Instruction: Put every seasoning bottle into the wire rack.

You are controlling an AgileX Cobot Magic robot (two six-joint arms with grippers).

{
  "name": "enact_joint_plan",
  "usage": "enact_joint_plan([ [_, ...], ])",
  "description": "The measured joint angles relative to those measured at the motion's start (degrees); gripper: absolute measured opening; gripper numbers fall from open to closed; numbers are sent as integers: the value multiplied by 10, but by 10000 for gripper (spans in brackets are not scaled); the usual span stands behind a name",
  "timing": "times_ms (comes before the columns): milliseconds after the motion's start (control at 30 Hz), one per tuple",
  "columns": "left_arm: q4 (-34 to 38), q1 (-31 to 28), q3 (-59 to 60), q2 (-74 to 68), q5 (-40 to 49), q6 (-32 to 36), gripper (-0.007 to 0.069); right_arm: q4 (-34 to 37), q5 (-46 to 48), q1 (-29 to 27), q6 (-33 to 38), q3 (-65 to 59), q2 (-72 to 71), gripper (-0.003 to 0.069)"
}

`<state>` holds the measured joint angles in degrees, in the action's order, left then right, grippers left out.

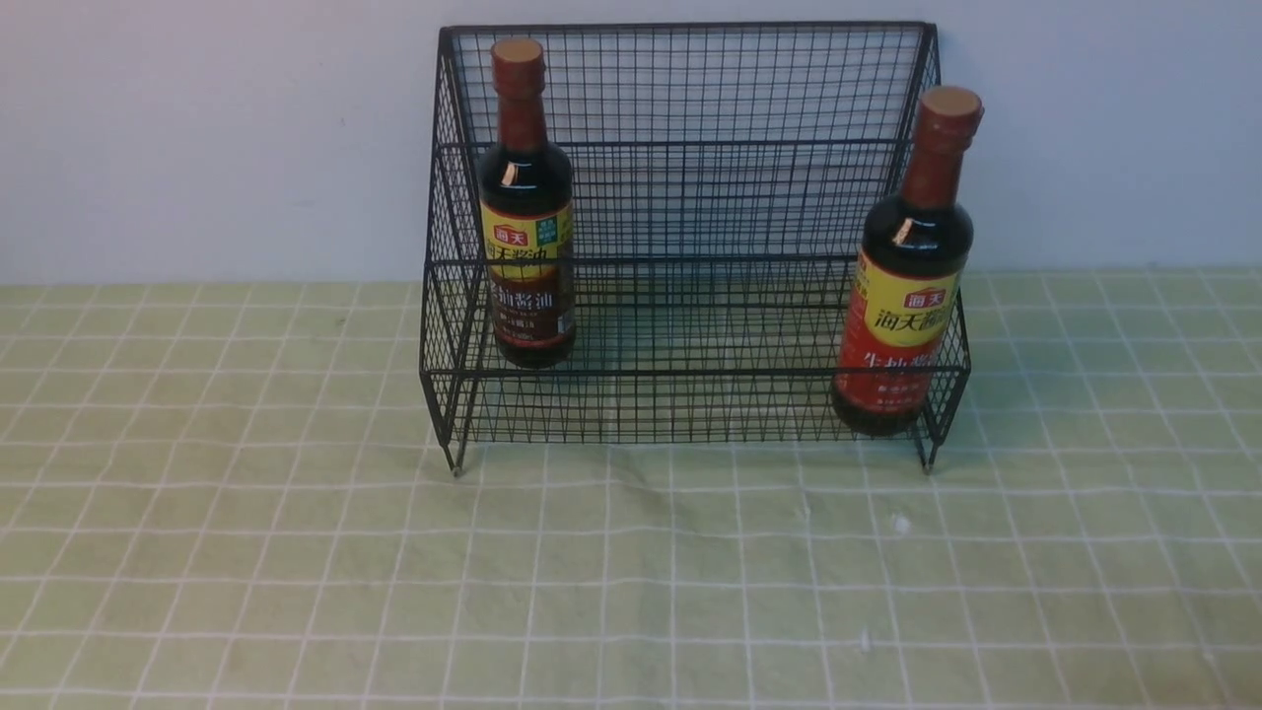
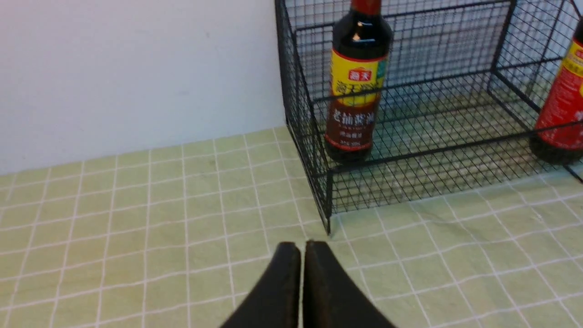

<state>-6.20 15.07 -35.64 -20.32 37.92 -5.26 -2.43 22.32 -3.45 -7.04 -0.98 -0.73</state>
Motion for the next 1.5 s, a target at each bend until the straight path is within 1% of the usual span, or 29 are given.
enact_joint_plan([
  [33, 0, -13, 25, 17, -27, 0, -7, 0, 0, 0, 0, 0, 0, -14],
  [100, 0, -27, 54, 35, -49, 0, -7, 0, 0, 0, 0, 0, 0, -14],
  [133, 0, -53, 119, 70, -88, 1, -7, 0, 0, 0, -1, 0, 0, -14],
  [233, 0, -86, 210, 124, -140, 7, -7, 0, 0, 0, -1, 0, 0, -14],
  [267, 0, -87, 216, 124, -144, 8, -7, 0, 0, 0, -1, 0, 0, -14],
  [300, 0, -97, 262, 148, -166, 12, -7, 0, 0, 0, -1, 0, 0, -14],
  [367, -1, -100, 311, 175, -184, 14, -7, 0, 0, 0, -1, 0, 0, -14],
  [467, -1, -102, 362, 203, -190, 14, -7, 0, 0, 0, -1, 0, 0, -14],
  [633, 13, -102, 373, 210, -169, 14, -7, 0, 0, 0, -1, 0, 0, -14],
  [833, 39, -102, 373, 210, -168, 14, -7, 0, 0, 0, -1, 0, 0, -14],
  [1500, 41, -102, 373, 210, -168, 14, -7, 0, 0, 0, -2, 0, 0, -14],
])
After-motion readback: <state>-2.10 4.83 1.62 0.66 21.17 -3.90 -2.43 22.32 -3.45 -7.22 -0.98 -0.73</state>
